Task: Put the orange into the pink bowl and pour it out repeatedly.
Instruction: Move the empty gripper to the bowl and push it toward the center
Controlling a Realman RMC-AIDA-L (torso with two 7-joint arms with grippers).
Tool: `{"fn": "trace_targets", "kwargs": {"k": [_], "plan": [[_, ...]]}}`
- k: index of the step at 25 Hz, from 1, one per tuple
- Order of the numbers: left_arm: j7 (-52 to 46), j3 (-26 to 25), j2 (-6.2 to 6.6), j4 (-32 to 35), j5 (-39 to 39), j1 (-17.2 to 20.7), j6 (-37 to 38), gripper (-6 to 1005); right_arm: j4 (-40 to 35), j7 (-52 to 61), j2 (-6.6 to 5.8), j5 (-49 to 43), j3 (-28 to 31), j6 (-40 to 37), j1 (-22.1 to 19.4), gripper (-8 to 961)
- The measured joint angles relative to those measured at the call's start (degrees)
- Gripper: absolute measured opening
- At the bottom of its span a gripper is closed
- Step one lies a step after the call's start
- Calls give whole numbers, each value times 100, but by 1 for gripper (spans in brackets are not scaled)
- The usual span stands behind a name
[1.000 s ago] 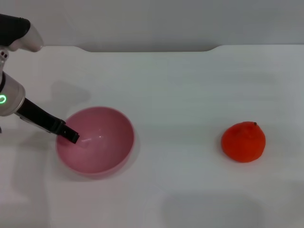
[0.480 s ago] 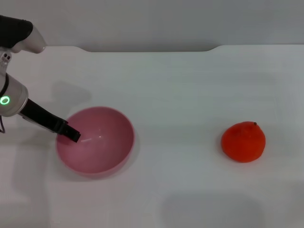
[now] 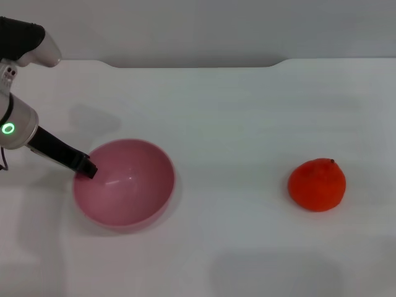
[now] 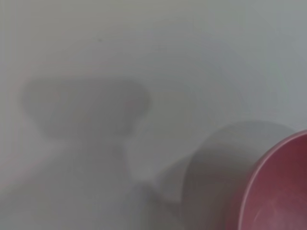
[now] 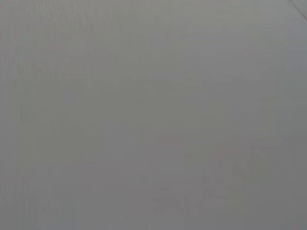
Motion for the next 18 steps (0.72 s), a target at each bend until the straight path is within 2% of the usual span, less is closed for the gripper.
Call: {"fn": "trace_targets", "kwargs": {"k": [8,11,16,18], "plan": [[4,17,-2,-4,0,-10,-50,353,0,0,0,9,0,0,-10,528],[5,17,-4,-5,0,-16,-73,121,0,0,0,20,0,0,-17,528],[11,17,-4,2,0,-24,-118,42,-2,78,-3,20,5,0,-27,528],[19,17,5,25,-1,-35,-140,42,-22,373,-21,-34,-6,0,-31,528]]}}
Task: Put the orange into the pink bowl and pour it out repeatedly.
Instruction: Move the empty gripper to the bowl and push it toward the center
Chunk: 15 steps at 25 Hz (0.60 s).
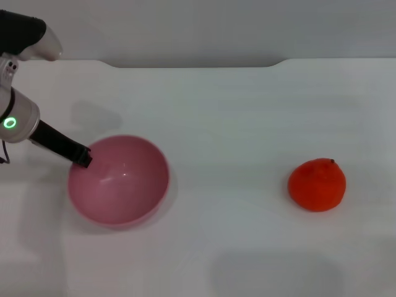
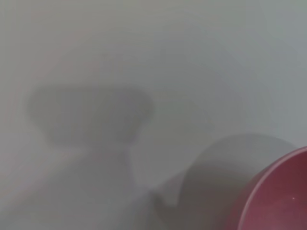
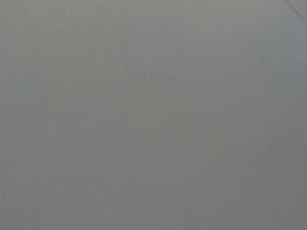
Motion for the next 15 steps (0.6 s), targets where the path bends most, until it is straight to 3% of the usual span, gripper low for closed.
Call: {"fn": "trace_targets", "kwargs": {"k": [2,5,10,15], "plan": [[21,-21,13,15,-6,-27,-11,42,-87,691,-64,-224,-15,-2,-21,528],[138,-67,33,7,-31,-142,-26,42,-452,2175,-269,-1082,-31,-43,-108,528],[256,-72,39,-6,-24,-280,-57,42,-1607,4433,-653,-3331,-10,-495,-175,528],[290,-72,66,14,-15,-327,-139,42,-3191,5964,-893,-5911,337,-736,-69,527]]}}
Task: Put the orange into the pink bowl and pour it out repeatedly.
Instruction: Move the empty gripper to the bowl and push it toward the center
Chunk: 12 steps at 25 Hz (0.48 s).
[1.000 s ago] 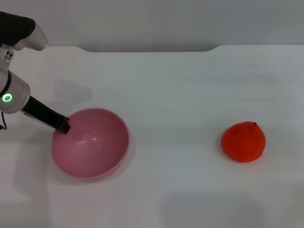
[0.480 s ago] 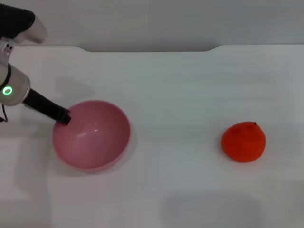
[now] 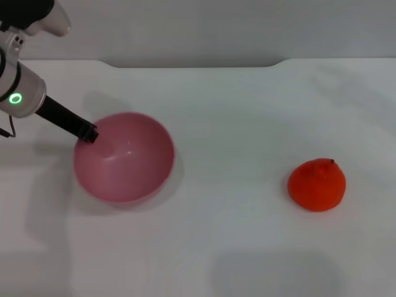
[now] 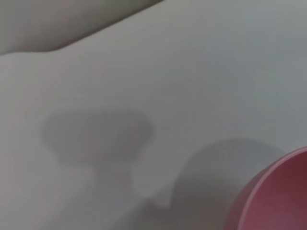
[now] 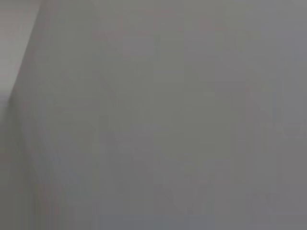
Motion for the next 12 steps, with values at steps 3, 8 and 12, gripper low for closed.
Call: {"fn": "trace_targets", "kwargs": {"k": [3,8,12], "plan": [[0,1,11,1,0,-15,-17,42,-759,1136,-96,-2007,311,-190,340,527],[21,2,33,9,8,-100,-92,42,-951,2712,-360,-4459,554,-1034,1223,527],[85,36,35,-5,13,-187,-148,42,-970,3325,-349,-5969,210,-1217,1714,527]]}}
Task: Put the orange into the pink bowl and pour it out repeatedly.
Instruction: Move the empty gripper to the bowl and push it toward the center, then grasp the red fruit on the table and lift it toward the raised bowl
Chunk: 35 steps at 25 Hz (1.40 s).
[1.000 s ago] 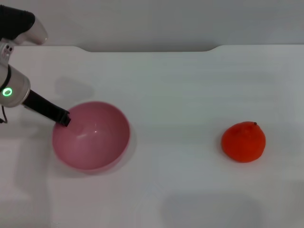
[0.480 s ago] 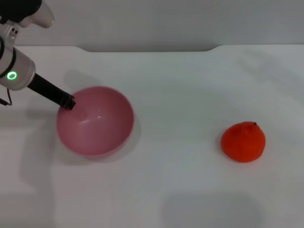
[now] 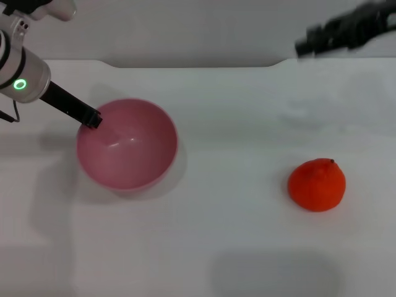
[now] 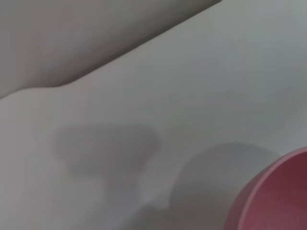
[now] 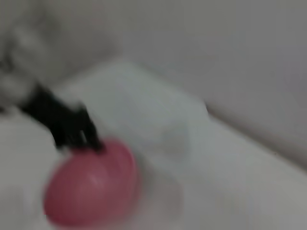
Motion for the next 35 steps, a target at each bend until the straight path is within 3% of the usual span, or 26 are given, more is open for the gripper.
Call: {"fn": "trace_targets", "kwargs": {"k": [5,13,16,25,35], "plan": [[5,19,0,-5,3,-53,-23,42,-26,423,139,-1300,-859,-445,365,527],[64,28,-7,-4,4,-115,-37,43,-491,479,745,-2604,-1178,-628,311,527],[65,28,-14,-6,3,-133,-29,43,-630,489,870,-2822,-1170,-578,213,527],[7,37,-51,23,4,-201,38,43,-630,500,1004,-2896,-1207,-401,-19,527],[-7,44,-117,24,55,-272,217,43,-668,500,1070,-3013,-1219,-396,-174,527]]}}
